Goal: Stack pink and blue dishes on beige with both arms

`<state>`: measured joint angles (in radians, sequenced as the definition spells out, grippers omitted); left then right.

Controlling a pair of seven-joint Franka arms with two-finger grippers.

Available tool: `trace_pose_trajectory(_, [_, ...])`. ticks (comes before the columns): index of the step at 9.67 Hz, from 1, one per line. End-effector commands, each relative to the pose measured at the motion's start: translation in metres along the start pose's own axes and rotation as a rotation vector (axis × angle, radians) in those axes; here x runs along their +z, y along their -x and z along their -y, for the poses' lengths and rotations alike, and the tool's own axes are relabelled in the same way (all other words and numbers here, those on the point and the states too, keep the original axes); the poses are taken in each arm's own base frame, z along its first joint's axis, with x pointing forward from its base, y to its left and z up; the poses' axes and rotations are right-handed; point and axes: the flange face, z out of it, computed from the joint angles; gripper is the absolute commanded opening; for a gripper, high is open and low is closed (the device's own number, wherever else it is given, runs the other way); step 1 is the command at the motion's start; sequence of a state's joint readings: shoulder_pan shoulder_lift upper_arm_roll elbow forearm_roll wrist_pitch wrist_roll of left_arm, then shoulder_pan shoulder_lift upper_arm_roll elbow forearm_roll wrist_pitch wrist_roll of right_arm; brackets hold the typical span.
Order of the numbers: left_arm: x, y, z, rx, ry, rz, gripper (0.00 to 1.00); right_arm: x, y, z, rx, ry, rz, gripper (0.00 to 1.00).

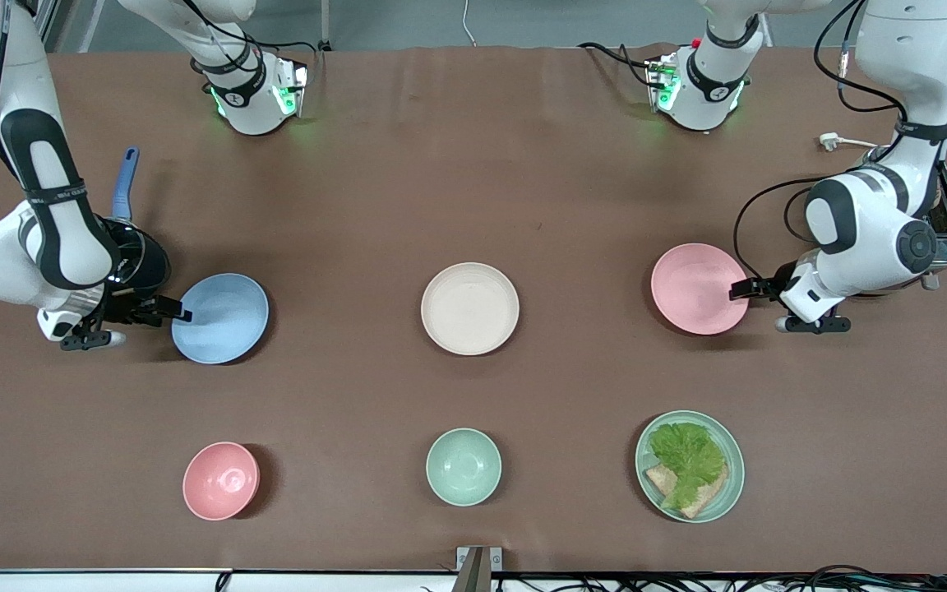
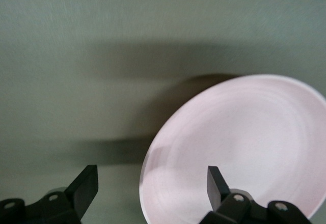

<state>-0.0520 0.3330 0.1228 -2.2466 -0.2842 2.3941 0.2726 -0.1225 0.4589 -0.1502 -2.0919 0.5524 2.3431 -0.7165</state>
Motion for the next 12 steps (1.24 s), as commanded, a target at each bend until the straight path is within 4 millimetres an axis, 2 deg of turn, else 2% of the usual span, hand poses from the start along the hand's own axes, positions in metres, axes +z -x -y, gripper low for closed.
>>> trace_pose_trajectory(1, [0.026, 0.014, 0.005, -0.024, 0.014, 0.024, 0.66, 0.01, 0.007, -0.005, 0.002, -0.028, -0.021, 0.66])
trace_pose_trajectory(2, [0.028, 0.015, 0.004, -0.031, 0.022, 0.028, 0.5, 0.015, 0.007, -0.003, 0.013, -0.04, -0.02, 0.61])
trace_pose_trajectory(3, [0.03, 0.016, 0.005, -0.038, 0.025, 0.03, 0.29, 0.016, 0.008, -0.002, 0.013, -0.043, -0.017, 0.42])
trace_pose_trajectory(4, [0.027, 0.015, 0.005, -0.035, 0.028, 0.028, 0.14, 0.015, 0.009, -0.004, 0.023, -0.045, -0.016, 0.18])
trace_pose_trajectory(5, [0.025, 0.015, 0.005, -0.036, 0.029, 0.029, 0.02, 0.014, 0.008, -0.004, 0.03, -0.051, -0.014, 0.01])
trace_pose_trajectory(6, [0.022, 0.013, 0.003, -0.03, 0.03, 0.023, 0.0, 0.011, 0.006, -0.003, 0.033, -0.068, -0.005, 0.01])
trace_pose_trajectory(7, [0.007, 0.009, -0.005, -0.016, 0.035, 0.001, 0.0, -0.004, -0.001, 0.001, 0.054, -0.1, 0.006, 0.01])
trace_pose_trajectory(8, [-0.022, -0.001, -0.02, 0.011, 0.057, -0.008, 0.0, -0.049, -0.013, 0.005, 0.099, -0.127, 0.006, 0.01])
trace_pose_trajectory(10, [-0.079, -0.013, -0.087, 0.038, 0.107, 0.011, 0.01, -0.119, -0.04, 0.03, 0.137, -0.124, 0.093, 0.01])
trace_pose_trajectory(11, [-0.1, -0.016, -0.134, 0.054, 0.109, -0.019, 0.04, -0.16, -0.055, 0.049, 0.169, -0.108, 0.132, 0.01])
trace_pose_trajectory(12, [-0.119, -0.02, -0.169, 0.049, 0.119, -0.053, 0.03, -0.191, -0.065, 0.064, 0.195, -0.096, 0.142, 0.01])
